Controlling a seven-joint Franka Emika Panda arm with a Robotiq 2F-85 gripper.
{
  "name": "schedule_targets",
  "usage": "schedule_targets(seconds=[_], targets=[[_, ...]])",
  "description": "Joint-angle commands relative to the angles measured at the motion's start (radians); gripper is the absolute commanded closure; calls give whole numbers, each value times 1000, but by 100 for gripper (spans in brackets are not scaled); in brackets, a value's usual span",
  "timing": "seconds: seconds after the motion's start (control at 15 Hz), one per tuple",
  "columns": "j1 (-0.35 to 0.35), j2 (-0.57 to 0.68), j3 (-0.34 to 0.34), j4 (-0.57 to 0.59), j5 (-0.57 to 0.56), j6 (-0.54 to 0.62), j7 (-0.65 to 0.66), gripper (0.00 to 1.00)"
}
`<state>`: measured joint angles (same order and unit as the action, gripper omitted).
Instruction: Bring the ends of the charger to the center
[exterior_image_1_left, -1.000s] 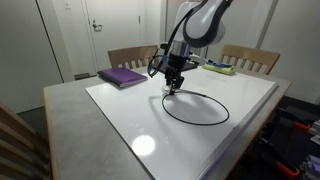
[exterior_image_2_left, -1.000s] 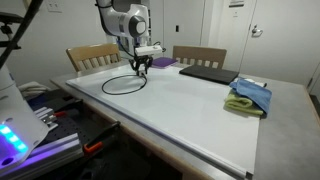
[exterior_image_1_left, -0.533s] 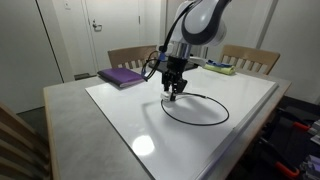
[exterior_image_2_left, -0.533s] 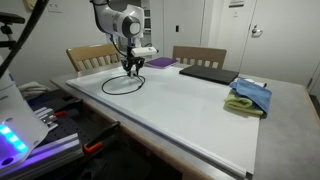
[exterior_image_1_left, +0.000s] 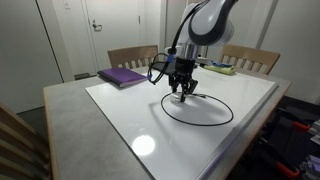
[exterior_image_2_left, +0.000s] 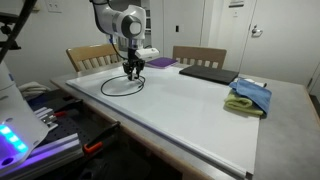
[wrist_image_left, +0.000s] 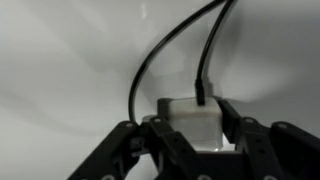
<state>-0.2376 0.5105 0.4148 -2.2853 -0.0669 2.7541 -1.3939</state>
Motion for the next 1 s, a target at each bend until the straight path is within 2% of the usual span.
schedule_targets(seconds=[0.0, 0.07, 0.13, 0.2, 0.4, 0.67, 0.93], targets=[[14, -36, -20, -46, 41, 15, -30, 72], [21, -31, -27, -37, 42, 12, -27, 57], [24, -28, -30, -30, 44, 8, -25, 31], [28, -27, -32, -23, 45, 3, -23, 21], [38, -33, -48, -6, 50, -9, -1, 2], [66, -68, -85, 5, 79, -7, 99, 0], [133, -136, -160, -1, 82, 36, 336, 0]])
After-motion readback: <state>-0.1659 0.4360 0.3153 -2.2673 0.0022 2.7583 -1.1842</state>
